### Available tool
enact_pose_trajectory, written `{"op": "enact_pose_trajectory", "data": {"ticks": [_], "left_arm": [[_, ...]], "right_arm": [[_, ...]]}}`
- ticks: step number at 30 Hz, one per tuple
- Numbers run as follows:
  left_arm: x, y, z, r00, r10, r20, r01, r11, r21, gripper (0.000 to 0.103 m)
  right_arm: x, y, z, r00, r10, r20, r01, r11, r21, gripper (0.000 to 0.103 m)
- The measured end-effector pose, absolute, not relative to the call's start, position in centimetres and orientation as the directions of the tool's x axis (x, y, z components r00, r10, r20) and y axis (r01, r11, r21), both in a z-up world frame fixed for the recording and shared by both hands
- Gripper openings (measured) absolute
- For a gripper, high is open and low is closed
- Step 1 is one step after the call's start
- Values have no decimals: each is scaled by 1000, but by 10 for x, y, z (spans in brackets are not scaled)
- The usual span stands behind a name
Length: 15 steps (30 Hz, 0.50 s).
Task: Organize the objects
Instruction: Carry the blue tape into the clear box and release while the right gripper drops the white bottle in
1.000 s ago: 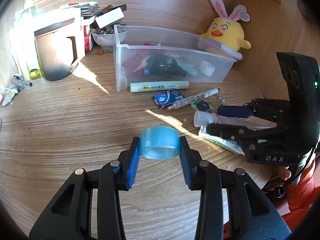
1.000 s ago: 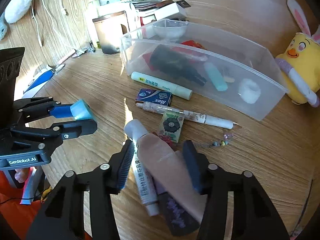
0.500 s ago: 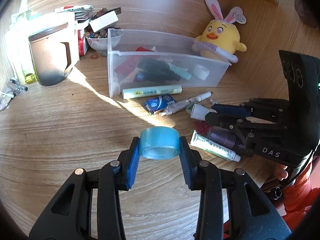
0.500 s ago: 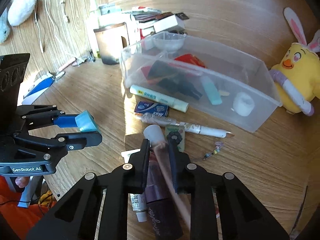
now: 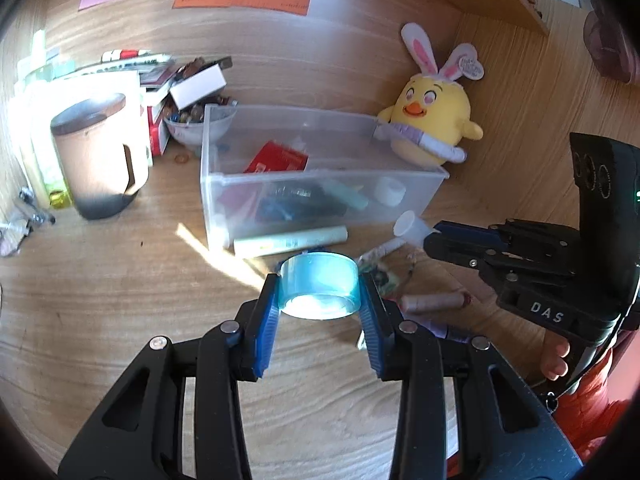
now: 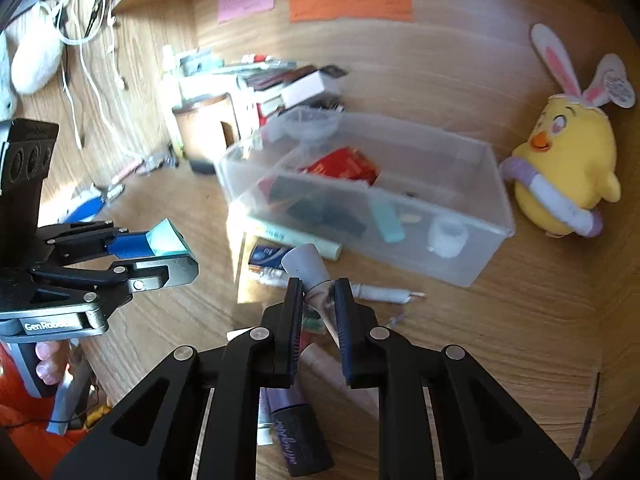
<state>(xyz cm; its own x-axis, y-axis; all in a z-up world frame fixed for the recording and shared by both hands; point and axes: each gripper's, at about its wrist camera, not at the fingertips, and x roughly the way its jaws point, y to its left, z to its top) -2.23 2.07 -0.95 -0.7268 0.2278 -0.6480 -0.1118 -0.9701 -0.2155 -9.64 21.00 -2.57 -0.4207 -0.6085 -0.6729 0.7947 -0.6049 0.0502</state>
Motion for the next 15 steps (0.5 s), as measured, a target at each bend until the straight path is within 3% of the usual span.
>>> {"op": "enact_pose_trajectory", "data": {"ticks": [15], "left_arm": [[-59, 14, 22, -759, 247, -602, -119, -962, -245, 38]], "right_arm": [[-115, 234, 40, -524, -670, -526, 755, -651, 77, 14]]}}
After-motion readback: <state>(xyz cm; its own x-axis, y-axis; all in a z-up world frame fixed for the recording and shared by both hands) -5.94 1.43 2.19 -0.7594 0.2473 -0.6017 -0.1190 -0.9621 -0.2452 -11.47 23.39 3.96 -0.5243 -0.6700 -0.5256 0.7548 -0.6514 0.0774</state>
